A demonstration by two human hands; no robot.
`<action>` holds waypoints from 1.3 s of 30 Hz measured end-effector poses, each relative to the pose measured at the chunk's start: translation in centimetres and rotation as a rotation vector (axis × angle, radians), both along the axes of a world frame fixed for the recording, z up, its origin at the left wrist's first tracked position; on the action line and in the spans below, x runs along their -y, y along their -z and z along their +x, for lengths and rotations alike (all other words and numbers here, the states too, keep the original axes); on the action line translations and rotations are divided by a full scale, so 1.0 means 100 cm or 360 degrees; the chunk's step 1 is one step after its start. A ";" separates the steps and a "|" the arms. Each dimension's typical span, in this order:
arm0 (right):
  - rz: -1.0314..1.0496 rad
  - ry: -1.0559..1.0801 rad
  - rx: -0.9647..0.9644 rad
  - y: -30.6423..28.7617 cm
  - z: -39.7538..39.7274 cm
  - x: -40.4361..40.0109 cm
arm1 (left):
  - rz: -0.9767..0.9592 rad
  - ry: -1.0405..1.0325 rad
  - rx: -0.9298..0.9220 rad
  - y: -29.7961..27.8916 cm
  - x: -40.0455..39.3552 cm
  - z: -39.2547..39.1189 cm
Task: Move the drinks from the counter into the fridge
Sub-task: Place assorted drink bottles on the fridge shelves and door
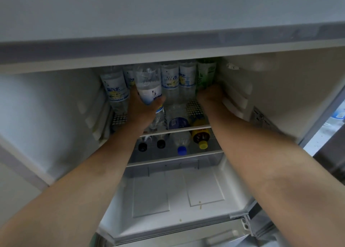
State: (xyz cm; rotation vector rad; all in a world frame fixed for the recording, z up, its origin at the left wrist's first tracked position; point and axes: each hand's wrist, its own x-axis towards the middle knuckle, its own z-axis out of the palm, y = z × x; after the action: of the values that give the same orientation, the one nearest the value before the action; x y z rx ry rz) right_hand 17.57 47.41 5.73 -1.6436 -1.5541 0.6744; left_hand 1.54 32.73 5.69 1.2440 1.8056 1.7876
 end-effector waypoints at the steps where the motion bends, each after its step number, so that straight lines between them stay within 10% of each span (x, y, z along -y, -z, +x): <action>1: 0.0055 0.0008 -0.0108 0.001 -0.001 0.004 | -0.0050 0.0006 -0.0088 0.002 0.002 -0.004; 7: 0.0409 -0.0163 -0.0546 0.009 -0.018 0.047 | -0.0389 -0.0015 -0.0422 0.013 0.000 -0.021; 20: 0.0280 -0.0461 -0.0382 0.028 -0.013 0.085 | -0.0392 -0.0706 -0.0593 0.011 -0.018 -0.030; 39: 0.0383 -0.0349 -0.0716 0.042 -0.011 0.148 | 0.0350 -0.0537 0.0005 0.037 0.054 0.014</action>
State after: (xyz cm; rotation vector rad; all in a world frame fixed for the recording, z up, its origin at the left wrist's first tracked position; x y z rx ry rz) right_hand 16.46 32.66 1.57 -1.0643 -1.4254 0.8665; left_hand 2.95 27.37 1.96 1.0545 1.9526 2.2196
